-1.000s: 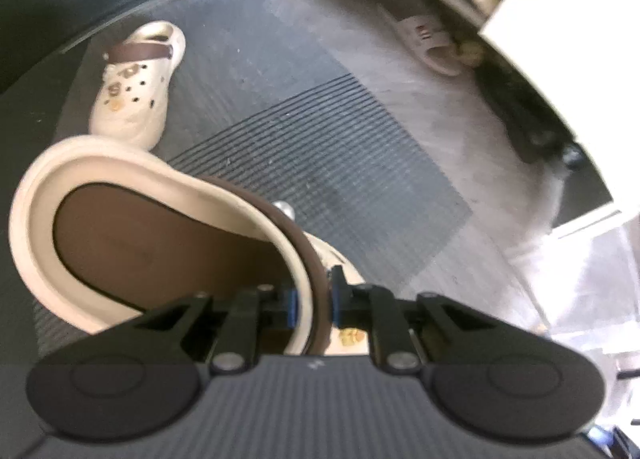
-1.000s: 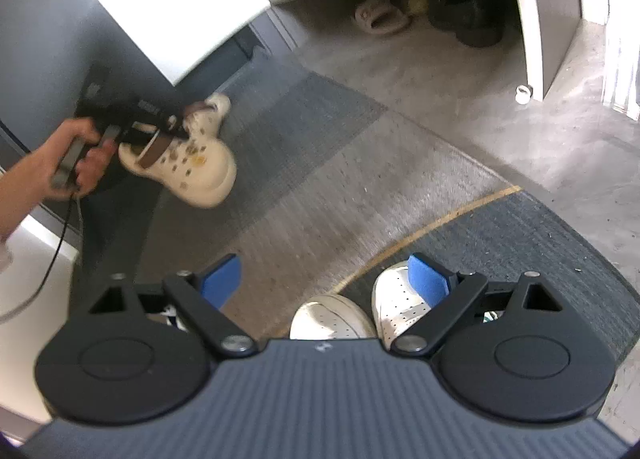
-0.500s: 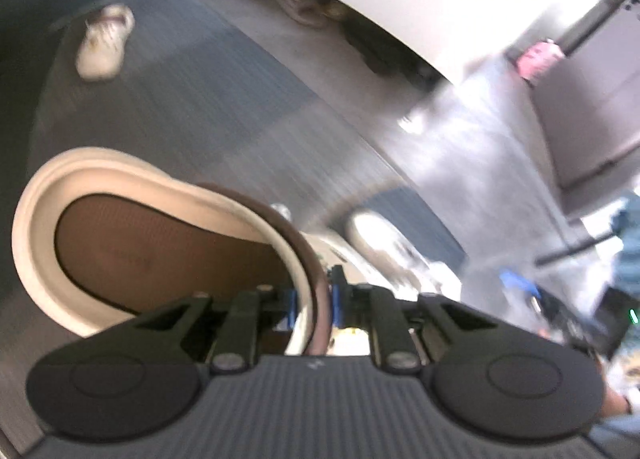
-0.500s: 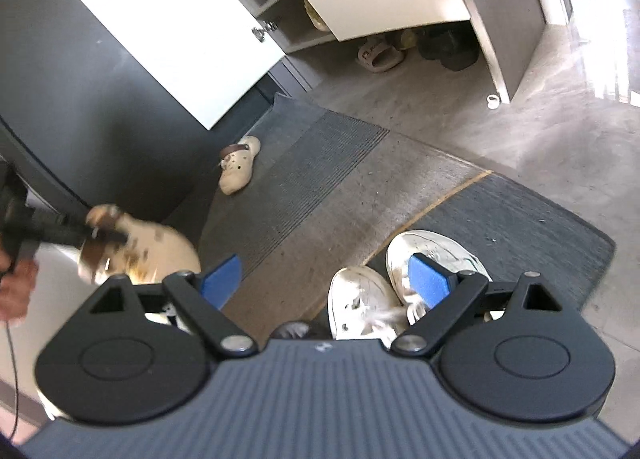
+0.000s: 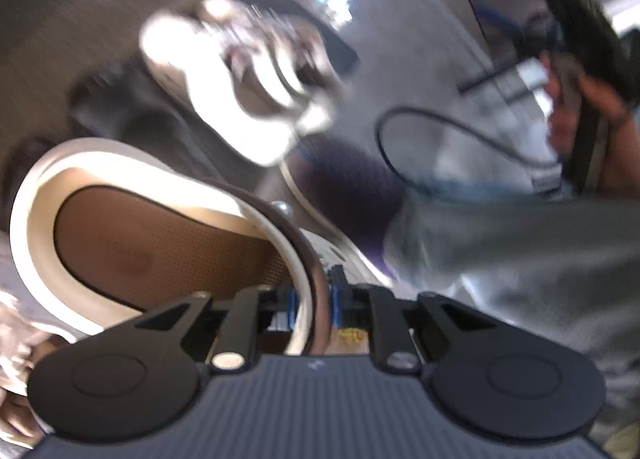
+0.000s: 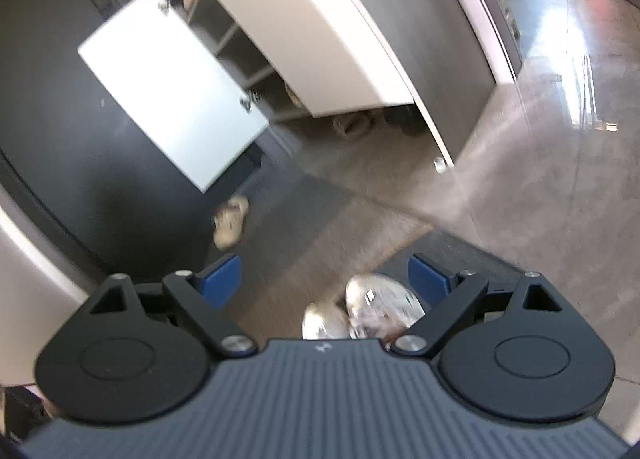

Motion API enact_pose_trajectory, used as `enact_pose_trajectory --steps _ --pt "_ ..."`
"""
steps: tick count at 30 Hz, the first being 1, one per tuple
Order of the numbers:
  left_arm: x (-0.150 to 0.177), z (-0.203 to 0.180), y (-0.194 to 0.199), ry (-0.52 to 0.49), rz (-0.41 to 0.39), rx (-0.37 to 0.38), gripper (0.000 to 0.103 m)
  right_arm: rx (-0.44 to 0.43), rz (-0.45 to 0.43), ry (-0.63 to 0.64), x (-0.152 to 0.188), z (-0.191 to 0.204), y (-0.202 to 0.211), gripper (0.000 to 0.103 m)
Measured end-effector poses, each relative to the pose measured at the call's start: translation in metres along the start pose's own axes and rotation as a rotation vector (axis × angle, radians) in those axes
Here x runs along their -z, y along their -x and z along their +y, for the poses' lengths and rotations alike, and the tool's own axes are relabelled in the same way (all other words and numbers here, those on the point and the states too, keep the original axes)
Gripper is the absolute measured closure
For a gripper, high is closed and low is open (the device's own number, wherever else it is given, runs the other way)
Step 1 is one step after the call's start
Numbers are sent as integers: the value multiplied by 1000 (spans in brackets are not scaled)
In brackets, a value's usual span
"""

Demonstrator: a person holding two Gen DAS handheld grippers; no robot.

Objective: Organize scattered shoes
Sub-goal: 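Lift the clog with the left gripper and carry it toward the right gripper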

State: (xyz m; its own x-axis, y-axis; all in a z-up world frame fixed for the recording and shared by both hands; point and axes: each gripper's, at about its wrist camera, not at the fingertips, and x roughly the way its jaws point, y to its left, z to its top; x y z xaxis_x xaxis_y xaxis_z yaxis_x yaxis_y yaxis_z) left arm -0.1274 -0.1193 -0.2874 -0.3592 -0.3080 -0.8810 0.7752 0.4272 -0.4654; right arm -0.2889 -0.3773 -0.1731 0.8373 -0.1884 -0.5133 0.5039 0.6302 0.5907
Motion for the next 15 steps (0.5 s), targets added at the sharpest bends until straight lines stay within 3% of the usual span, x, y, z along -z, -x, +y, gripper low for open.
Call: enact_pose_trajectory --steps 3,5,9,12,15 --pt "14 -3 -32 -2 82 12 86 20 18 -12 1 -5 -2 10" --pt "28 -5 -64 -7 166 18 86 4 27 -32 1 -7 -7 10" --pt "47 1 -107 -13 254 15 86 -31 61 -47 5 -9 -22 10" --pt "54 4 -129 -43 284 -18 82 -68 82 -54 10 -10 -30 10" --pt "52 9 -124 -59 249 -28 80 -86 75 -63 11 -8 -28 10"
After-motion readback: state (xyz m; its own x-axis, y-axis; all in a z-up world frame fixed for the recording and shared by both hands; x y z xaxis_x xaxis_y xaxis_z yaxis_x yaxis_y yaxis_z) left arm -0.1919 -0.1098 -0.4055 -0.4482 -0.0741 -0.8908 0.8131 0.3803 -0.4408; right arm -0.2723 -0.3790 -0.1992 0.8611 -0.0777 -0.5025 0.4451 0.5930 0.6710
